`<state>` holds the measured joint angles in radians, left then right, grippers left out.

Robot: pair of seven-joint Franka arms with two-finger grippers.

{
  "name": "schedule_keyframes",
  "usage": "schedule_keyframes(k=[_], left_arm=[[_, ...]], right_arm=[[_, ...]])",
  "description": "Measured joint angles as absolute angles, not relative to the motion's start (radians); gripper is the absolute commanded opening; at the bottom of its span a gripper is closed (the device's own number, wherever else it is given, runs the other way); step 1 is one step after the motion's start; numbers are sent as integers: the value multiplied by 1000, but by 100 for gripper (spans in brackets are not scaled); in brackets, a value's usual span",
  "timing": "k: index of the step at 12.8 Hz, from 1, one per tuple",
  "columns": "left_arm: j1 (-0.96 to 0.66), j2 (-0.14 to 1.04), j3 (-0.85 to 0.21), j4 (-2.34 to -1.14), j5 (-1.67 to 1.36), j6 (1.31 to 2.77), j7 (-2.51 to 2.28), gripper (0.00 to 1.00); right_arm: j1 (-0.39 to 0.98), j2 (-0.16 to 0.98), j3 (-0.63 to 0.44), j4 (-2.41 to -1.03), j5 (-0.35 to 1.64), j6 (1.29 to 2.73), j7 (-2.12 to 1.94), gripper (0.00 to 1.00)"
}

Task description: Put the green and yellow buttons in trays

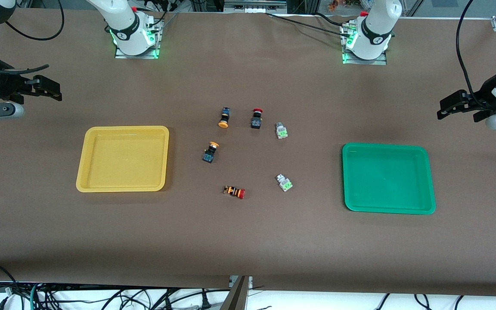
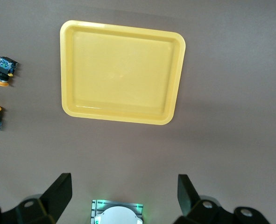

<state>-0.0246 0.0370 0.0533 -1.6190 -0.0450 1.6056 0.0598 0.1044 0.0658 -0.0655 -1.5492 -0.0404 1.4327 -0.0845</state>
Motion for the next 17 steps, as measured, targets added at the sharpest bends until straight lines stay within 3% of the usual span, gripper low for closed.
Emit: schedule_keyframes(k=[8, 17], left_arm=[[-27, 47, 48, -1619, -45, 1603, 60, 100], [-134, 171, 12, -1616, -46, 1561, -60, 100]], right_arm=[[110, 66, -64, -1548, -36, 1433, -79, 100], [116, 82, -62, -1547, -34, 1432, -74, 100]])
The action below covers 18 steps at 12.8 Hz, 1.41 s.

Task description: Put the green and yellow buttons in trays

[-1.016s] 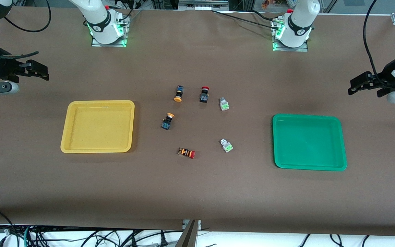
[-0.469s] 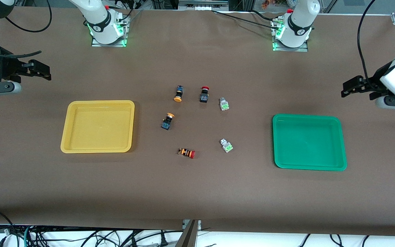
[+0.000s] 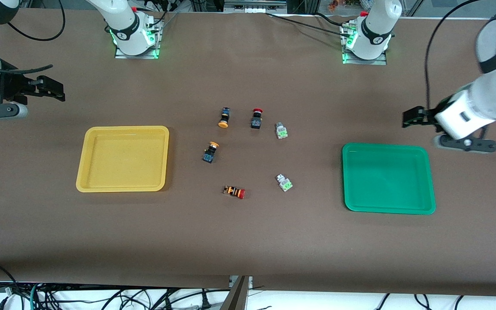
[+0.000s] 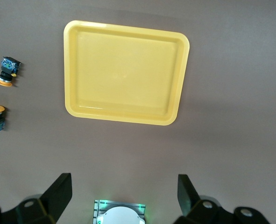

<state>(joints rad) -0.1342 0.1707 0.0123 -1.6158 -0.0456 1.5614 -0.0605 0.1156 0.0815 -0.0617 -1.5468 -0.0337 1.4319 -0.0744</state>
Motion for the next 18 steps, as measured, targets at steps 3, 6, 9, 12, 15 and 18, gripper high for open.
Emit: schedule_keyframes(k=[3, 6, 9, 12, 15, 18], left_arm=[[-248, 240, -19, -1636, -59, 1551, -221, 100], [-312, 303, -42, -1703, -151, 1673, -339, 100], [-428, 356, -68, -1901, -174, 2046, -496, 100], [-546, 407, -77, -2015, -175, 2240, -672, 100], [-616, 464, -78, -2025, -175, 2353, -785, 100], [-625, 502, -73, -2024, -175, 2436, -799, 100]], right_arm=[[145, 135, -60, -1546, -33, 1435, -74, 100], [184, 207, -58, -1546, -21, 1456, -74, 100], [240, 292, -56, -1548, 51, 1543, 5, 100], [326, 392, -53, -1562, 75, 1674, 141, 100], [383, 487, -51, -1564, 87, 1791, 249, 100], [444, 572, -37, -1565, 94, 1896, 426, 100]])
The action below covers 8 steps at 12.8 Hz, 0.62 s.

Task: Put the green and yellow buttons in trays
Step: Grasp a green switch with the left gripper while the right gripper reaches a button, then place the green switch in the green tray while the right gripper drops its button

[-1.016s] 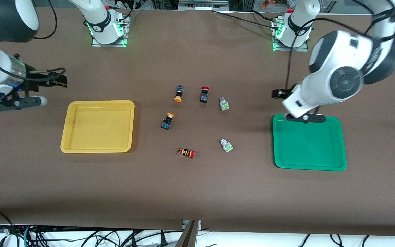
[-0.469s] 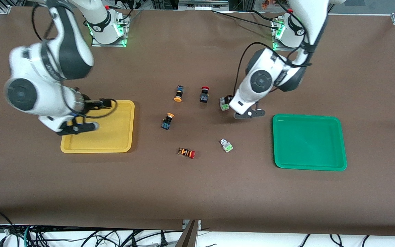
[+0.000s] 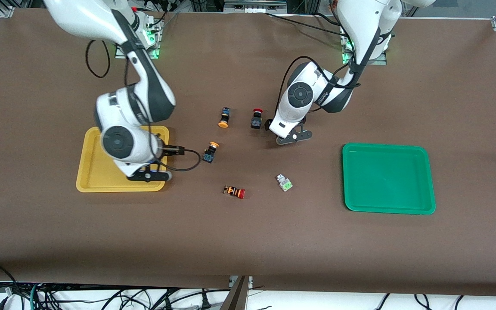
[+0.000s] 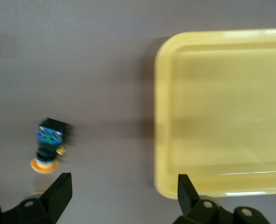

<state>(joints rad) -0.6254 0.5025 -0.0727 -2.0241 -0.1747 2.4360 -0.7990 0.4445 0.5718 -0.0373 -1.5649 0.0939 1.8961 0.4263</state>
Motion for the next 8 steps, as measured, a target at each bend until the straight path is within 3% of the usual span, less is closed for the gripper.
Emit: schedule_keyframes(k=[1, 2, 3, 4, 6, 8], left_arm=[[-625, 510, -70, -2023, -175, 2455, -799, 90], [-626, 519, -70, -2022, -175, 2466, -799, 69], [-626, 526, -70, -2022, -175, 2472, -799, 35], [-626, 531, -70, -2022, -175, 2474, -799, 19], [-626, 535, -70, -2022, -175, 2474, -799, 2], [-626, 535, -70, -2017, -175, 2474, -798, 1]], right_arm=[[463, 597, -17, -1565, 94, 1932, 497, 100], [476, 620, 8, -1565, 94, 1968, 560, 100], [485, 641, 30, -1565, 94, 2001, 609, 100], [489, 663, 48, -1566, 94, 2032, 646, 100], [489, 701, 70, -1566, 94, 2085, 709, 100], [489, 731, 79, -1566, 94, 2120, 756, 100]])
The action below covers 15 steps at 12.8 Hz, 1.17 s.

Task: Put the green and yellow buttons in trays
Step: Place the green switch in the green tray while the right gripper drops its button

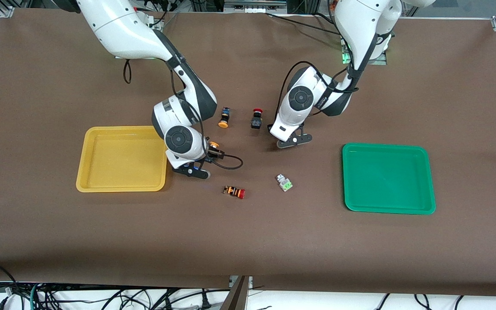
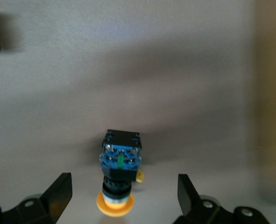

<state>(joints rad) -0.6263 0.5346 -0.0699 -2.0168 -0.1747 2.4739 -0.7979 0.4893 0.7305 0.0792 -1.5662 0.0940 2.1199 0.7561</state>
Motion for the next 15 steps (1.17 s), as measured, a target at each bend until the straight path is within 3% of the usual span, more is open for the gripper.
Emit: schedule_keyframes(k=[1, 2, 3, 8, 12, 15], left_arm=[[-626, 530, -68, -2008, -175, 2468, -798, 1], [-625, 518, -62, -1997, -169, 2436, -795, 1], [-621, 498, -49, -1976, -149, 2375, -788, 2], [-433, 416, -15, -1728, -45, 1940, -489, 4], [-206, 483, -9, -1697, -22, 1920, -66, 7], [-76, 619, -9, -1651, 33, 2015, 135, 14]], right_arm=[[490, 742, 81, -1566, 94, 2134, 776, 89], [491, 753, 82, -1566, 94, 2150, 788, 36], [494, 763, 84, -1566, 94, 2162, 796, 0], [500, 766, 81, -1557, 91, 2160, 793, 0], [423, 670, 32, -1532, 87, 1938, 531, 0], [364, 621, -113, -1540, 87, 1826, 193, 0]])
